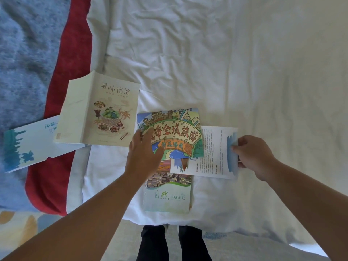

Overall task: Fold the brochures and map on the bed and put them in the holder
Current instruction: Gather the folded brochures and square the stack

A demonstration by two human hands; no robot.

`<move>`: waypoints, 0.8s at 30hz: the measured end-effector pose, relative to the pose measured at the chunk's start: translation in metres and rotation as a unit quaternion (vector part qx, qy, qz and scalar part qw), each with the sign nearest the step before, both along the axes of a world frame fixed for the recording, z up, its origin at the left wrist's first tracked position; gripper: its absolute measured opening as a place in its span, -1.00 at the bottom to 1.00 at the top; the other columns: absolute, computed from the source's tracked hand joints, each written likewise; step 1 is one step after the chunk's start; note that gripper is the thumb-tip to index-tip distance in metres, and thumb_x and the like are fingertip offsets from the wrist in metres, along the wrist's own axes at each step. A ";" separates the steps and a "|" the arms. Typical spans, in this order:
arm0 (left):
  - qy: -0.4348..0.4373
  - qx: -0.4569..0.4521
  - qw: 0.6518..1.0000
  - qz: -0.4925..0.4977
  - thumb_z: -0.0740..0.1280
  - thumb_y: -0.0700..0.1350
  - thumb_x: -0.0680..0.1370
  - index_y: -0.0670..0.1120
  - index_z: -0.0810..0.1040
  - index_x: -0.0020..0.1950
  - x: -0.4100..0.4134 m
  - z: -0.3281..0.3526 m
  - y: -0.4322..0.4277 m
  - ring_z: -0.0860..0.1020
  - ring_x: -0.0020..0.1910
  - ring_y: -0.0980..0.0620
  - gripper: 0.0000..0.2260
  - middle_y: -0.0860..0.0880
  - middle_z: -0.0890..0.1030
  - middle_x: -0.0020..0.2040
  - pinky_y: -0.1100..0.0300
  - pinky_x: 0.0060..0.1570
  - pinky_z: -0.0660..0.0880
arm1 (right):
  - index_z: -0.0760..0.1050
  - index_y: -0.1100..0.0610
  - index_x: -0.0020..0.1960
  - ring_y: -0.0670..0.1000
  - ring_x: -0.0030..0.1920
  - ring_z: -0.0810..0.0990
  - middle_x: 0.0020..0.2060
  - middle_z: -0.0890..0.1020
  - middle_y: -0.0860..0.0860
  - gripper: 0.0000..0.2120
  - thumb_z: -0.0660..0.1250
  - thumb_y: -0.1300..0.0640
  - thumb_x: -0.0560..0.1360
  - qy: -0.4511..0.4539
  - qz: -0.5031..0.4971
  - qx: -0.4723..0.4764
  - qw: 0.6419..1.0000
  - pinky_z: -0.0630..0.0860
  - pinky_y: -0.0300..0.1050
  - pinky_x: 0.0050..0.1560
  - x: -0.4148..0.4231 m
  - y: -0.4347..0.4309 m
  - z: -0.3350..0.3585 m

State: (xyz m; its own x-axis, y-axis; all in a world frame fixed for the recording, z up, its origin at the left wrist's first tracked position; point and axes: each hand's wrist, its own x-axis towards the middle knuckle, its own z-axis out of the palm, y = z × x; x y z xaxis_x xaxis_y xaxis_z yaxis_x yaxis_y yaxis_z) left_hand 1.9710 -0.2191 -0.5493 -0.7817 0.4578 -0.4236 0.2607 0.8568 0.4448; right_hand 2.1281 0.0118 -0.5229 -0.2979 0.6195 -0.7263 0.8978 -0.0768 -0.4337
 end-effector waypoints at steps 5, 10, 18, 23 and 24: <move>-0.021 -0.007 0.995 0.096 0.37 0.07 0.50 -0.09 0.23 0.45 -0.031 0.000 0.019 0.44 0.23 -0.24 -0.40 -0.22 0.44 0.26 -0.17 0.22 0.44 | 0.52 0.05 -0.15 0.18 -0.16 0.68 -0.16 0.66 0.04 -0.88 0.27 0.21 0.50 0.034 0.012 0.030 0.999 0.65 0.22 -0.05 -0.016 0.009 0.005; -0.069 0.083 0.972 0.211 0.26 -0.14 0.56 -0.08 0.46 0.26 -0.047 0.006 0.026 0.57 -0.21 -0.10 -0.74 -0.14 0.61 -0.06 0.10 -0.34 0.48 | 0.53 0.07 -0.12 0.16 -0.14 0.68 -0.11 0.66 0.08 -0.89 0.27 0.24 0.52 0.044 0.000 0.007 0.999 0.67 0.11 -0.12 -0.020 0.011 0.002; -0.167 0.178 0.932 0.268 0.23 -0.17 0.58 0.25 0.47 0.16 -0.033 0.009 0.029 0.64 -0.12 -0.02 -0.69 0.03 0.63 -0.16 0.20 -0.33 0.45 | 0.54 0.13 -0.02 0.14 -0.12 0.68 -0.08 0.66 0.14 -0.91 0.27 0.25 0.58 0.068 -0.001 -0.063 0.996 0.61 -0.09 -0.29 -0.034 0.004 0.006; -0.161 0.158 0.939 0.260 0.14 -0.25 0.58 0.20 0.33 0.46 -0.038 0.008 0.031 0.62 -0.19 -0.01 -0.49 -0.10 0.65 -0.13 0.00 -0.20 0.57 | 0.55 0.15 -0.01 0.09 -0.18 0.69 -0.10 0.67 0.14 -0.90 0.27 0.28 0.57 0.065 -0.003 -0.078 0.995 0.58 -0.16 -0.37 -0.033 0.005 0.007; -0.160 0.159 0.940 0.257 0.13 -0.26 0.58 0.21 0.33 0.45 -0.038 0.008 0.028 0.60 -0.21 -0.01 -0.48 -0.12 0.64 -0.15 -0.01 -0.20 0.56 | 0.55 0.13 -0.03 0.09 -0.18 0.69 -0.10 0.67 0.14 -0.90 0.28 0.28 0.57 0.063 -0.006 -0.078 0.995 0.58 -0.16 -0.38 -0.032 0.006 0.008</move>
